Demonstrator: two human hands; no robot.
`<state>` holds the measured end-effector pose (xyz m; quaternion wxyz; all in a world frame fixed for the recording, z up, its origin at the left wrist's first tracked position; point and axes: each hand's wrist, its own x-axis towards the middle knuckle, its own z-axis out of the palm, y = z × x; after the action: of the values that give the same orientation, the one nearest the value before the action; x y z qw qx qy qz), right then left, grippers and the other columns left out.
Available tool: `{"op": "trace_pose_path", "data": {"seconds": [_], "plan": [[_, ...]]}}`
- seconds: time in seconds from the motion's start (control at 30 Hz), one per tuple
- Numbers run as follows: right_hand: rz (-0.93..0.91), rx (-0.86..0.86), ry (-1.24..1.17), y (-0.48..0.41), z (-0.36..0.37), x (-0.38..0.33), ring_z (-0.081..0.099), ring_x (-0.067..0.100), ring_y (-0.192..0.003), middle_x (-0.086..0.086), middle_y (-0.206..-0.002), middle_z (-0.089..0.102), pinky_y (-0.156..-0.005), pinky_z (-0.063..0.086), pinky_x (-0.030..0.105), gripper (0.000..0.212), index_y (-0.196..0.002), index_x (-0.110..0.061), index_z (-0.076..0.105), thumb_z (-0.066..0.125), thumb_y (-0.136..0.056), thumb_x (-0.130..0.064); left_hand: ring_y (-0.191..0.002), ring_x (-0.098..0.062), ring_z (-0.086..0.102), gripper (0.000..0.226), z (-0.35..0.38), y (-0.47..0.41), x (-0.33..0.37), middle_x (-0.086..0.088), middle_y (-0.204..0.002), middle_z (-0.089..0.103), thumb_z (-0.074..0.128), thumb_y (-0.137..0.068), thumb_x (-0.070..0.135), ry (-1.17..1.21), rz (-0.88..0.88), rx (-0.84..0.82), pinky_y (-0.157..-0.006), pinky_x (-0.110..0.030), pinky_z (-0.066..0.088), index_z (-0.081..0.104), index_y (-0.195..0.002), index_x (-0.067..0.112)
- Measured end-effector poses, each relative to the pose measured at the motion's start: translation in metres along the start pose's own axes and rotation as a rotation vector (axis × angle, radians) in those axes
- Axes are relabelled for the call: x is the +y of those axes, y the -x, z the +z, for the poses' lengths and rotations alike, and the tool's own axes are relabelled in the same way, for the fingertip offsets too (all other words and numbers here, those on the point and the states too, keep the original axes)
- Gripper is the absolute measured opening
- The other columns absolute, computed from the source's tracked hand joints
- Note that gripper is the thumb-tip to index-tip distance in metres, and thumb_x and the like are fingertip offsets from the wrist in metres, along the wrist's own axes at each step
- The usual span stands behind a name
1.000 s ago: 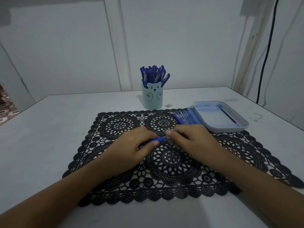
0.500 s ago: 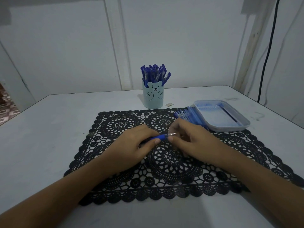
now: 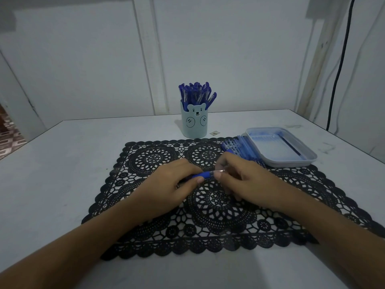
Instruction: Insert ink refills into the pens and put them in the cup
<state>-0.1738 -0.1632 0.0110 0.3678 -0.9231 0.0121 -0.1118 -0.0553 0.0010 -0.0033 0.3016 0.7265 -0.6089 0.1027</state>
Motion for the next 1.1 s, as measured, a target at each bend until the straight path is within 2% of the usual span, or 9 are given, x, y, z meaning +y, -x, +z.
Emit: {"op": "trace_pose_path", "data": {"seconds": [0.1,0.2,0.37,0.47,0.57,0.67,0.77,0.97,1.1], "plan": [[-0.023,0.032,0.009,-0.002,0.001,0.000,0.043,0.004,-0.052,-0.006,-0.060,0.051,-0.057,0.042,0.031,0.019,-0.073,-0.029,0.049,0.047,-0.092,-0.030,-0.074,0.008,0.046,0.032,0.000,0.001,0.000,0.023,-0.078,0.046,0.043,-0.089,0.037,-0.006,0.011,-0.002,-0.068,-0.006,0.034,0.065,-0.099,0.015],[-0.005,0.036,-0.057,-0.003,0.002,0.001,0.041,0.007,-0.053,-0.005,-0.060,0.046,-0.057,0.037,0.029,0.023,-0.070,-0.026,0.050,0.046,-0.092,-0.030,-0.073,0.002,0.046,0.031,0.000,0.001,0.000,0.018,-0.079,0.048,0.042,-0.090,0.038,-0.048,0.015,0.009,-0.065,-0.014,0.038,0.063,-0.100,0.019],[0.029,0.072,-0.034,-0.003,-0.003,0.000,0.040,0.001,-0.050,-0.008,-0.059,0.047,-0.054,0.034,0.020,0.033,-0.071,-0.024,0.056,0.039,-0.089,-0.047,-0.074,0.001,0.046,0.029,-0.001,0.001,-0.002,0.015,-0.081,0.049,0.041,-0.090,0.039,-0.058,0.001,0.008,-0.063,-0.017,0.039,0.062,-0.100,0.021],[0.149,0.166,-0.093,-0.003,-0.010,0.004,0.052,0.001,-0.060,-0.007,-0.067,0.057,-0.060,0.039,0.021,0.046,-0.078,-0.026,0.064,0.029,-0.088,-0.055,-0.077,0.005,0.046,0.032,-0.001,0.003,-0.008,0.024,-0.082,0.045,0.038,-0.089,0.045,-0.109,-0.026,-0.029,-0.065,-0.018,0.042,0.060,-0.102,0.025],[0.141,0.251,0.277,-0.010,-0.016,0.019,0.051,0.012,-0.077,-0.001,-0.085,0.058,-0.067,0.038,0.026,0.034,-0.096,-0.023,0.065,0.038,-0.093,-0.042,-0.079,0.007,0.048,0.035,-0.002,0.005,-0.011,0.027,-0.084,0.047,0.037,-0.088,0.048,-0.102,-0.053,-0.035,-0.066,-0.018,0.043,0.060,-0.102,0.027],[0.146,0.104,0.547,-0.012,-0.015,0.032,0.038,0.010,-0.090,-0.004,-0.098,0.038,-0.078,0.034,0.024,0.037,-0.122,-0.027,0.056,0.043,-0.092,-0.044,-0.079,0.004,0.049,0.036,-0.003,0.005,-0.012,0.022,-0.085,0.050,0.036,-0.087,0.048,-0.099,-0.069,-0.025,-0.066,-0.021,0.045,0.061,-0.102,0.027],[0.120,0.059,0.655,-0.012,-0.011,0.036,0.034,0.013,-0.098,-0.005,-0.101,0.032,-0.085,0.033,0.026,0.034,-0.119,-0.031,0.058,0.045,-0.091,-0.044,-0.079,0.003,0.048,0.036,-0.003,0.005,-0.013,0.021,-0.084,0.050,0.036,-0.086,0.049,-0.102,-0.076,-0.028,-0.065,-0.024,0.045,0.060,-0.102,0.027],[-0.055,0.099,0.445,-0.010,-0.013,0.023,0.049,0.004,-0.090,-0.019,-0.089,0.050,-0.085,0.041,0.029,0.003,-0.092,-0.035,0.050,0.050,-0.090,-0.037,-0.078,0.002,0.049,0.038,-0.003,0.004,-0.014,0.023,-0.084,0.049,0.036,-0.086,0.050,-0.100,-0.080,-0.027,-0.065,-0.020,0.043,0.061,-0.102,0.026],[-0.099,0.108,0.216,-0.007,-0.012,0.012,0.055,-0.005,-0.086,-0.022,-0.089,0.060,-0.078,0.043,0.015,0.010,-0.087,-0.039,0.056,0.056,-0.088,-0.029,-0.078,0.002,0.049,0.039,-0.003,0.004,-0.014,0.022,-0.083,0.049,0.036,-0.086,0.049,-0.109,-0.075,-0.031,-0.064,-0.021,0.044,0.062,-0.102,0.025]]}}
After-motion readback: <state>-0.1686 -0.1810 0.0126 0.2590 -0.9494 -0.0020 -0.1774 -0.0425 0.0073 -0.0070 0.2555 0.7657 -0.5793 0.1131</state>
